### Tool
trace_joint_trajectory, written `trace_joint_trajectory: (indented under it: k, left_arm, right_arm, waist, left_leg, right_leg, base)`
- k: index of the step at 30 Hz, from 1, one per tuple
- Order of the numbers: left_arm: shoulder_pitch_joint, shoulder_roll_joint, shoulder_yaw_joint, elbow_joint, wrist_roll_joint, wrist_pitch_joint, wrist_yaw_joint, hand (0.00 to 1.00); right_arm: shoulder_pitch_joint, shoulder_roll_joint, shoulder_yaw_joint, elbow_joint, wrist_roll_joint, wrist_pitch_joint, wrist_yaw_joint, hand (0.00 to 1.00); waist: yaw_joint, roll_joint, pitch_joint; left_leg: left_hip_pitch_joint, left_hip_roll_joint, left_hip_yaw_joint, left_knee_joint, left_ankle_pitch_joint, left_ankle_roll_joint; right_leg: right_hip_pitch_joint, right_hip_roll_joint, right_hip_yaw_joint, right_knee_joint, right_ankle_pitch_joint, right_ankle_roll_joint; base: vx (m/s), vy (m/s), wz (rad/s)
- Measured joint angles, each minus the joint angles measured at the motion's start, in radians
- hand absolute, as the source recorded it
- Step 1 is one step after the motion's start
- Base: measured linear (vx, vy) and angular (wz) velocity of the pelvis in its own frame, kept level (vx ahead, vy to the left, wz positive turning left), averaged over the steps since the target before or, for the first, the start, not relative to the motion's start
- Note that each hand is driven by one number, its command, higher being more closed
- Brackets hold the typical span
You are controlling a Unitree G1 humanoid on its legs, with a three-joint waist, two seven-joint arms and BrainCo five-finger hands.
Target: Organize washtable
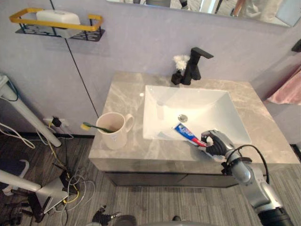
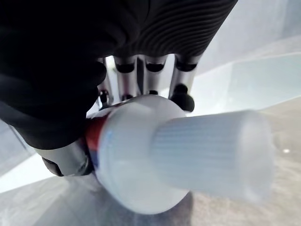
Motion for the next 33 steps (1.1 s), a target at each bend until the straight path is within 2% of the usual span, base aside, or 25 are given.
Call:
trace_joint_trajectory:
  k: [10, 23, 28, 33]
  left_arm:
    - [0.001, 0.002, 0.001, 0.001, -0.019, 0.001, 0.000, 0.00]
    - [0.006, 0.001, 0.009, 0.001, -0.019, 0.000, 0.002, 0.00]
    - [0.010, 0.000, 0.011, 0.001, -0.021, 0.000, 0.006, 0.00]
    - [0.013, -0.003, 0.014, 0.001, -0.031, -0.001, 0.014, 0.00]
  right_arm:
    - [-0.006, -0.009, 0.004, 0.000, 0.035, 0.003, 0.016, 1.00]
    - [0.020, 0.009, 0.003, -0.009, 0.044, -0.005, -0.006, 1.00]
    - [0.052, 0.042, 0.002, -0.043, 0.044, -0.008, -0.042, 1.00]
    - [0.054, 0.083, -0.003, -0.054, 0.042, -0.022, -0.112, 1.00]
  waist:
    - [-0.001, -0.006, -0.001]
    - [-0.006, -0.008, -0.002]
    - [-0.008, -0.007, -0.003]
    - [-0.009, -0.004, -0.004]
  left_leg:
    - [0.005, 0.000, 0.000, -0.009, 0.000, 0.000]
    - [0.007, 0.000, -0.001, -0.011, 0.000, 0.000]
    - [0.007, 0.000, -0.001, -0.009, 0.000, 0.000]
    - [0.006, -0.001, -0.001, -0.007, 0.000, 0.000]
  right_leg:
    - [0.001, 0.000, 0.000, -0.001, 0.000, 0.000]
    - [0.003, 0.000, -0.002, -0.001, 0.000, 0.000]
    - [0.003, 0.000, -0.002, -0.001, 0.000, 0.000]
    - [0.003, 0.000, -0.002, -0.001, 0.001, -0.001]
  base:
    - [0.00, 0.000, 0.00]
    - [0.00, 0.000, 0.00]
    - [0.00, 0.000, 0.00]
    - [0.00, 0.000, 0.00]
